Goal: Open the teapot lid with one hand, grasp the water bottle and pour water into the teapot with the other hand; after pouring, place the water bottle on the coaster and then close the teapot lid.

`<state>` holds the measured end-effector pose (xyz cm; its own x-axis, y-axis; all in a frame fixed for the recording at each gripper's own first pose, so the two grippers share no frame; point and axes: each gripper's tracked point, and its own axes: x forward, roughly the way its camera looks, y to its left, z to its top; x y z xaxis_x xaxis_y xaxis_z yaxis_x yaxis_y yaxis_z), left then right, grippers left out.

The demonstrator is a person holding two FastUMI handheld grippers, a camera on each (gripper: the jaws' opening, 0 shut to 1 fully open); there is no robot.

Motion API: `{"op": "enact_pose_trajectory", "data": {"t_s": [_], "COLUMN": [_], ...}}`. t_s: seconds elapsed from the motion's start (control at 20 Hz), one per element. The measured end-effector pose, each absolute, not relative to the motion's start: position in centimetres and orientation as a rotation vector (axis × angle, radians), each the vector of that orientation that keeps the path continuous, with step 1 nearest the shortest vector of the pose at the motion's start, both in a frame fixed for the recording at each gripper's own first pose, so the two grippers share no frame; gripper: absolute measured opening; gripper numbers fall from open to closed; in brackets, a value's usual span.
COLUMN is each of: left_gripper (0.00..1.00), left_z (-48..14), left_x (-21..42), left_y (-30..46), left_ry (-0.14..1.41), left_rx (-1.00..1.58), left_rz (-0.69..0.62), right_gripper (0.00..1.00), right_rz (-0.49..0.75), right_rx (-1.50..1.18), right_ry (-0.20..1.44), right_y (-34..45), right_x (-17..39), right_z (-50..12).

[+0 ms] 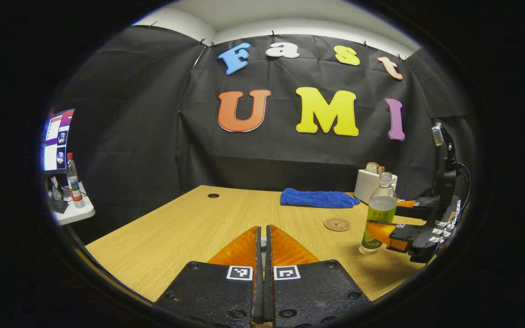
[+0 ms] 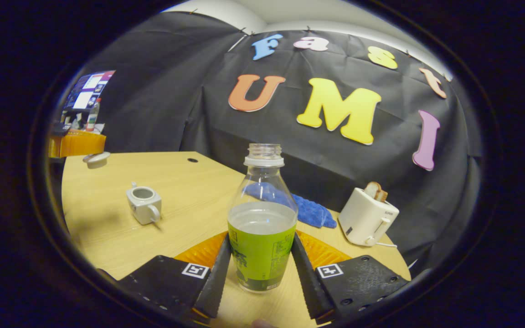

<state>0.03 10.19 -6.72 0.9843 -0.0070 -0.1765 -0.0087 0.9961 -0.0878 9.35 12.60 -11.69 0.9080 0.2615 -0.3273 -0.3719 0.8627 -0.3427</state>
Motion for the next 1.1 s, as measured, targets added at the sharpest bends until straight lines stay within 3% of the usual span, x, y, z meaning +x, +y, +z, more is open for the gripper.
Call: {"op": "enact_pose_trajectory", "data": {"t_s": [0.5,1.1], "left_gripper": [0.03,0.03], "left_z": [-7.5,-10.0], "left_x": [0.0,-0.1], "left_y": [13.2,16.8], "left_ry": [0.180,0.210], "left_rx": [-0.091,-0.125], "left_rz": [0.039,0.093], "right_gripper": [0.71,0.71], "right_rz": [0.299,0.375], "right_rx": [-0.948,-1.449], "right_ry": [0.109,-0.111], "right_y": [14.9,21.3], "right_x": [13.4,14.8], "right_z": [-9.5,-11.4]}}
